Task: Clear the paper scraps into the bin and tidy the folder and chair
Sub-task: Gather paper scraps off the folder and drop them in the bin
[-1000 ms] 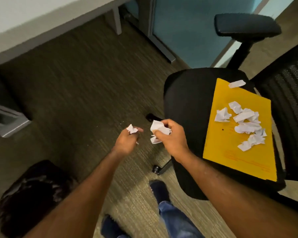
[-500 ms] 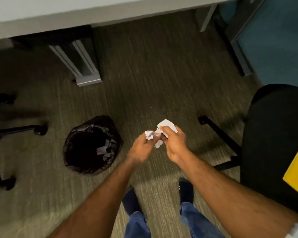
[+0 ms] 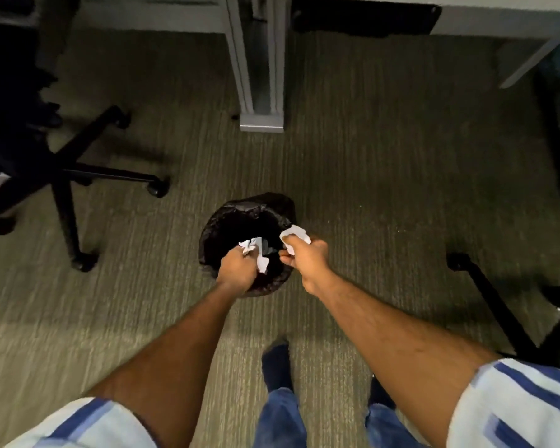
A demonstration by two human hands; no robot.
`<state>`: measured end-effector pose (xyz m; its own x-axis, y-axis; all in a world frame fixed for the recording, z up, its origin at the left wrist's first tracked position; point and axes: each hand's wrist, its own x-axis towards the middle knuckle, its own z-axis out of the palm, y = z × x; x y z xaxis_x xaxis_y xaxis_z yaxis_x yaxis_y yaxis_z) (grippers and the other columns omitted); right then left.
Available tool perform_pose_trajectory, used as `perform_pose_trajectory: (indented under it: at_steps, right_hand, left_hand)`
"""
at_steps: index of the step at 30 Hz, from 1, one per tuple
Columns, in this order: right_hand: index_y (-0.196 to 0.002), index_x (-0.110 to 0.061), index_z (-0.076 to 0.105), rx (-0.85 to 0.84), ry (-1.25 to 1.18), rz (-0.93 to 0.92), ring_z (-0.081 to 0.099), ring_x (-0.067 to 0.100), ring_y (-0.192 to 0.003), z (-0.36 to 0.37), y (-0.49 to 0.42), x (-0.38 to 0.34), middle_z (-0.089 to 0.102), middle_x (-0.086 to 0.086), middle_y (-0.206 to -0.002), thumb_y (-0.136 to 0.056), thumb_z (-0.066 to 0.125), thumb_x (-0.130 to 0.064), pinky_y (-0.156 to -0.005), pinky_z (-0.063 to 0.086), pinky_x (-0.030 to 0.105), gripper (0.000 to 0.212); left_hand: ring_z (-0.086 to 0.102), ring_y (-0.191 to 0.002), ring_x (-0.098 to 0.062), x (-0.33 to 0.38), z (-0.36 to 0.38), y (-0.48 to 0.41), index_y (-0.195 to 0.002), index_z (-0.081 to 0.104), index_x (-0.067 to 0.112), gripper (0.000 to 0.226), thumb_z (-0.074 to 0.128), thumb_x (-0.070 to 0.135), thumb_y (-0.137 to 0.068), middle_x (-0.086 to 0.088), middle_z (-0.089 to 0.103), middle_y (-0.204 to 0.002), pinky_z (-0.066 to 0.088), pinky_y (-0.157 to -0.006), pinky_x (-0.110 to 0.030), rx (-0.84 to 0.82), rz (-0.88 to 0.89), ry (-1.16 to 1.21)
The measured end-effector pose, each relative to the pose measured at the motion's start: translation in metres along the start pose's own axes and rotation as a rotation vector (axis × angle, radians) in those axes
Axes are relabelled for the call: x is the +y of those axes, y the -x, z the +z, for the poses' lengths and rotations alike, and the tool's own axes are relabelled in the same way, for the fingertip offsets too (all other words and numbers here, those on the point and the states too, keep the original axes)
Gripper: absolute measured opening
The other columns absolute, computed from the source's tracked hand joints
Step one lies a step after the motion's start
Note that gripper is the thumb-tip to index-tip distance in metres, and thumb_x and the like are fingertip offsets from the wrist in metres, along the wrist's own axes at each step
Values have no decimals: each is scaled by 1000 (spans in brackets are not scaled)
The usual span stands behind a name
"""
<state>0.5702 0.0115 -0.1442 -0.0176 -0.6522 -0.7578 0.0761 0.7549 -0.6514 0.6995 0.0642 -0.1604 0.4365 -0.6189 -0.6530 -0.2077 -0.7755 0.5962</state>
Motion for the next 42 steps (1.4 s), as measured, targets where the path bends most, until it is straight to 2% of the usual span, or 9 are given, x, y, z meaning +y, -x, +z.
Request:
perform_pose_trajectory:
  at_steps: [4,8,11,14,16,19,24,37,42]
  right_hand:
    - [-89,-15,63,-46,146,17,61,14,-66,32,-30,15,63,4,-81,-88,64,-15,-60,55,25,1]
    - [-100,-18,64,-110,284,-21,58,12,-73,48,-50,19,61,1,-91,-88,65,-20,-66,53,27,12]
    - [-126,-15,52,-130,474,2,55,18,-96,45,-60,23,54,1,-110,-84,70,-26,-92,52,42,48]
    - [-133,-7,46,-116,522,36,55,24,-107,34,-63,27,55,10,-122,-82,70,-18,-100,48,44,58]
    - [-132,-7,48,-118,557,54,57,28,-111,24,-62,29,58,14,-124,-82,68,-17,-95,49,40,55]
    - [-113,-14,54,-132,574,51,58,23,-94,8,-54,28,62,9,-101,-82,66,-12,-79,47,35,34]
    - [-111,-15,54,-109,512,95,55,19,-70,-26,-40,32,59,8,-83,-82,66,-8,-60,44,29,32]
    - [-106,-13,60,17,582,52,65,25,-88,-179,-20,13,67,11,-101,-84,69,-15,-79,53,39,24]
    - [-113,-13,62,15,684,-63,59,15,-84,-235,-8,-4,63,1,-96,-86,68,-16,-60,41,19,28]
  left_hand:
    - [70,-86,-37,-8,-14,-41,-80,60,10,28,52,33,-95,-23,72,-93,59,-77,-46,33,-127,93]
    - [64,-79,-26,-9,-24,-58,-111,57,5,36,64,34,-90,-17,64,-99,54,-63,-37,-55,-270,249]
    - [65,-97,-31,-24,-31,-65,-134,49,9,78,69,56,-75,-14,65,-115,51,-68,-30,-70,-231,-53]
    - [58,-119,-33,-30,-39,-60,-147,37,11,80,68,49,-83,-14,57,-136,41,-81,-25,-44,-127,-258]
    - [55,-123,-33,-32,-41,-56,-146,38,9,75,68,43,-85,-14,55,-138,43,-87,-27,-50,-107,-271]
    - [56,-122,-34,-33,-42,-47,-141,44,9,66,68,38,-87,-17,56,-136,48,-99,-35,-48,-112,-267]
    - [61,-114,-30,-28,-32,-32,-127,58,16,45,62,38,-89,-11,63,-127,49,-94,-32,-142,-34,-463]
    - [59,-116,-29,47,86,17,-125,59,16,40,52,37,-92,-10,63,-127,49,-96,-37,-443,288,-859]
    - [62,-112,-29,86,137,44,-124,58,20,40,53,38,-89,-7,64,-124,52,-94,-37,-476,409,-942]
